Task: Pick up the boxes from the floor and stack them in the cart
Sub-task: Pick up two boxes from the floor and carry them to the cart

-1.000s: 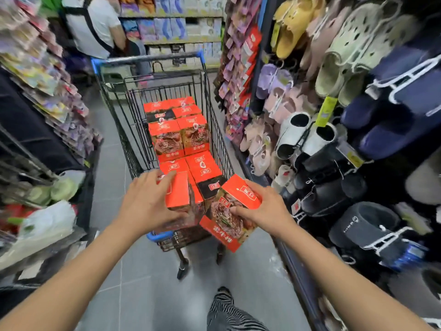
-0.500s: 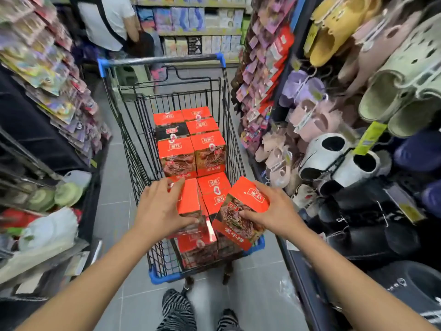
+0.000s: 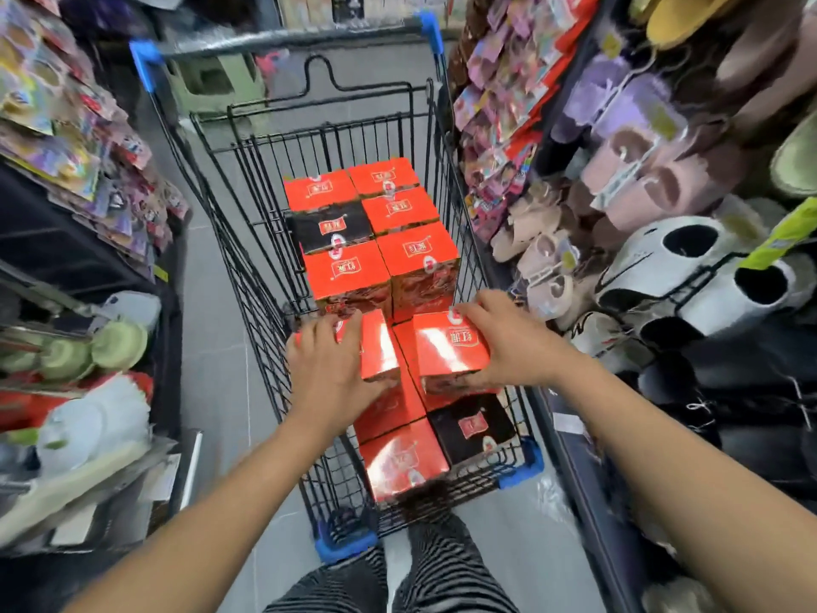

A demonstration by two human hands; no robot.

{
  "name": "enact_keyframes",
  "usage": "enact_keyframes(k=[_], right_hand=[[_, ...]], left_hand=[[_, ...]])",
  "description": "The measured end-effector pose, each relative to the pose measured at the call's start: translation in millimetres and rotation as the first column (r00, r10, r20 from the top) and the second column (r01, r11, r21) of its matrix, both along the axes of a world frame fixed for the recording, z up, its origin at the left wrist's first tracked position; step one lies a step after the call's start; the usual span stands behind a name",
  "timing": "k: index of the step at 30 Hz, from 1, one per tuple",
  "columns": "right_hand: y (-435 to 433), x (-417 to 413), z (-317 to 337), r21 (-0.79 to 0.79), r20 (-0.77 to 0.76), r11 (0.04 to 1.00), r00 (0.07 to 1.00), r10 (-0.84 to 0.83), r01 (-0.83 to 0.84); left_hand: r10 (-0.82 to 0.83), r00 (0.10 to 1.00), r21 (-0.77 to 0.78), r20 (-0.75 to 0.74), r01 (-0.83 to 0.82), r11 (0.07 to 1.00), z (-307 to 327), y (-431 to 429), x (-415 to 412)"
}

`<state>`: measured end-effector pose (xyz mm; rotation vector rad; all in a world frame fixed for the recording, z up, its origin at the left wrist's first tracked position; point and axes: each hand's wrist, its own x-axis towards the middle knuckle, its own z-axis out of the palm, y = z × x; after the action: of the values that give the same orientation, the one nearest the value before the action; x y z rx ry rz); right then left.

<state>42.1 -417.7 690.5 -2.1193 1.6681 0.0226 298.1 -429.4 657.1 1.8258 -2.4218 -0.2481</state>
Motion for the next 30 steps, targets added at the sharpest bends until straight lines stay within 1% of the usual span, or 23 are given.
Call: enact_keyframes(k=[4, 7, 10, 13, 15, 16, 17, 18, 19, 20, 21, 22, 23, 24, 26, 30], right_hand=[[-34, -2, -3, -0.069, 0.042, 0.993, 0.995, 0.096, -0.093], [-56, -5, -14, -0.111, 0.007, 0.977, 0.983, 0.182, -0.181], [-74, -10, -33, -0.142, -0.030, 0.960, 0.971, 0.238, -0.240], [-80, -16, -52, -0.146, -0.012, 0.968, 0.979, 0.206, -0.205], [-72, -16, -61, -0.141, 0.053, 0.980, 0.988, 0.148, -0.139], [-66, -14, -63, -0.155, 0.119, 0.985, 0.988, 0.096, -0.077], [-62, -12, -64, -0.160, 0.212, 0.987, 0.977, 0.010, 0.025], [-60, -8, -61, -0.130, 0.319, 0.978, 0.941, -0.116, 0.164], [-62, -4, -61, -0.053, 0.416, 0.949, 0.871, -0.263, 0.312], [-66, -1, -58, 0.058, 0.481, 0.904, 0.781, -0.398, 0.424], [-71, 0, -59, 0.160, 0.521, 0.860, 0.699, -0.491, 0.485], [-76, 1, -61, 0.223, 0.550, 0.843, 0.651, -0.524, 0.490], [-81, 1, -62, 0.264, 0.579, 0.850, 0.629, -0.518, 0.457], [-84, 0, -64, 0.290, 0.604, 0.869, 0.628, -0.492, 0.402], [-88, -1, -67, 0.331, 0.612, 0.890, 0.646, -0.456, 0.315], [-92, -9, -67, 0.340, 0.605, 0.902, 0.673, -0.426, 0.266]], left_hand=[[0.042, 0.998, -0.015, -0.036, -0.043, 0.999, -9, -14, -7], [0.062, 0.998, -0.018, -0.020, -0.062, 0.998, -17, -20, -17], [0.076, 0.996, -0.040, -0.039, -0.078, 0.996, -24, -25, -24], [0.086, 0.992, -0.066, -0.087, -0.092, 0.994, -22, -28, -29], [0.176, 0.970, -0.049, -0.165, -0.186, 0.981, -20, -26, -30], [0.254, 0.937, -0.016, -0.240, -0.265, 0.964, -21, -25, -29], [0.345, 0.876, 0.050, -0.338, -0.349, 0.936, -20, -24, -28], [0.437, 0.785, 0.152, -0.439, -0.415, 0.897, -21, -25, -27], [0.518, 0.678, 0.265, -0.522, -0.448, 0.854, -21, -28, -27], [0.582, 0.569, 0.367, -0.582, -0.455, 0.812, -23, -31, -26], [0.623, 0.478, 0.445, -0.619, -0.441, 0.779, -24, -34, -25], [0.641, 0.424, 0.488, -0.640, -0.420, 0.765, -25, -37, -25], [0.637, 0.413, 0.502, -0.651, -0.397, 0.769, -25, -39, -24], [0.624, 0.427, 0.498, -0.655, -0.376, 0.781, -25, -41, -24], [0.602, 0.456, 0.486, -0.655, -0.357, 0.798, -26, -44, -23], [0.583, 0.436, 0.476, -0.686, -0.337, 0.812, -33, -47, -24]])
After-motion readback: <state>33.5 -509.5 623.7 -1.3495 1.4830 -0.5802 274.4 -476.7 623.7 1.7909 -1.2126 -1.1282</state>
